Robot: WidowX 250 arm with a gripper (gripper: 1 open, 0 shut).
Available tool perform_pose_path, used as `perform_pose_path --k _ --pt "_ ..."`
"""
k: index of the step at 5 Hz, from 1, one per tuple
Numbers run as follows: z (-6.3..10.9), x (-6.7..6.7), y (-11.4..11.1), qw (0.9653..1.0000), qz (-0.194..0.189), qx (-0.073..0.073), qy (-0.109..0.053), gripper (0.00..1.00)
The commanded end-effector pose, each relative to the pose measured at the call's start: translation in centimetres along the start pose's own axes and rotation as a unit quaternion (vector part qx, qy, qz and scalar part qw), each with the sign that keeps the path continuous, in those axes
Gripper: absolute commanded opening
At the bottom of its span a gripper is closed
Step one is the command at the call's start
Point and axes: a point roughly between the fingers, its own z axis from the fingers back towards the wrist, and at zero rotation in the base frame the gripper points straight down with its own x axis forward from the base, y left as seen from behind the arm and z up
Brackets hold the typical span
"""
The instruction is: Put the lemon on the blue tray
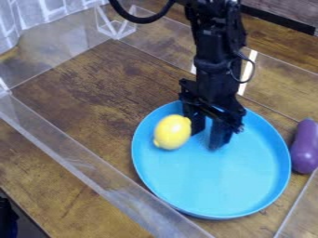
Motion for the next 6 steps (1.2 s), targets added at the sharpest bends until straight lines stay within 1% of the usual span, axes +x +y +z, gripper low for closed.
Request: perform_pose_path --k 1,2,3,4,5,6 --pt "1.8 0.2 -0.1 0.9998 0.006 0.012 -0.014 1.0" --pt "2.6 -0.3 -0.6 0.9995 0.019 0.018 -0.016 1.0" --pt "3.4 -0.8 -0.1 0.9988 0.037 0.028 -0.014 1.0" --pt "3.2 -0.9 1.0 0.9992 0.016 0.036 -0.007 1.0" --pt "2.9 -1.1 1.4 0.9992 -0.007 0.039 -0.001 1.0" --pt "3.1 -1.6 2.1 0.9988 0.012 0.048 0.002 1.0"
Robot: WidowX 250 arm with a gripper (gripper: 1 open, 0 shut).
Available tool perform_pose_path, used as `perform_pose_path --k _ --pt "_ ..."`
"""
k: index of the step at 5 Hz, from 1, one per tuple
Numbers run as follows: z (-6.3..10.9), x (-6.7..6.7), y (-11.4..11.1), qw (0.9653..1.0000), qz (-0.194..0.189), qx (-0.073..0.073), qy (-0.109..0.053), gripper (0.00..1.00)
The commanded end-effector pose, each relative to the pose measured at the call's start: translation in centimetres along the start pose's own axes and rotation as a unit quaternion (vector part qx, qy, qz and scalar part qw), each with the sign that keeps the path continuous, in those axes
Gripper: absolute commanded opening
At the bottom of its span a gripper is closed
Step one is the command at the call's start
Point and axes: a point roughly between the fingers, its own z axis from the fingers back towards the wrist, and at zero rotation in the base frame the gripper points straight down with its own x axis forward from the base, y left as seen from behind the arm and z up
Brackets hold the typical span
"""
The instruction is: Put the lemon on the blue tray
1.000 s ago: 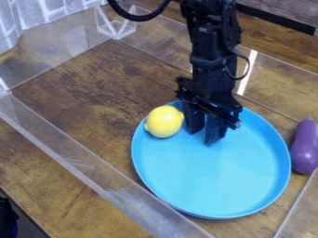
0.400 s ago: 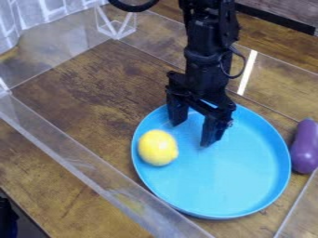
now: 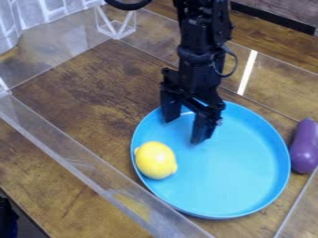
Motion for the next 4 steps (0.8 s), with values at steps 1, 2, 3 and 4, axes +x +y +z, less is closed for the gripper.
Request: perform_pose_path --k 1,2,3,4 --pt "1.98 0.11 0.56 0.9994 0.019 0.012 -0.026 1.0" --pt "1.81 0.03 0.63 0.9993 0.025 0.015 -0.023 1.0" --pt "1.77 0.01 0.58 0.9992 0.03 0.017 -0.021 1.0" --pt "1.69 -0.03 0.62 0.999 0.035 0.02 -0.019 1.0"
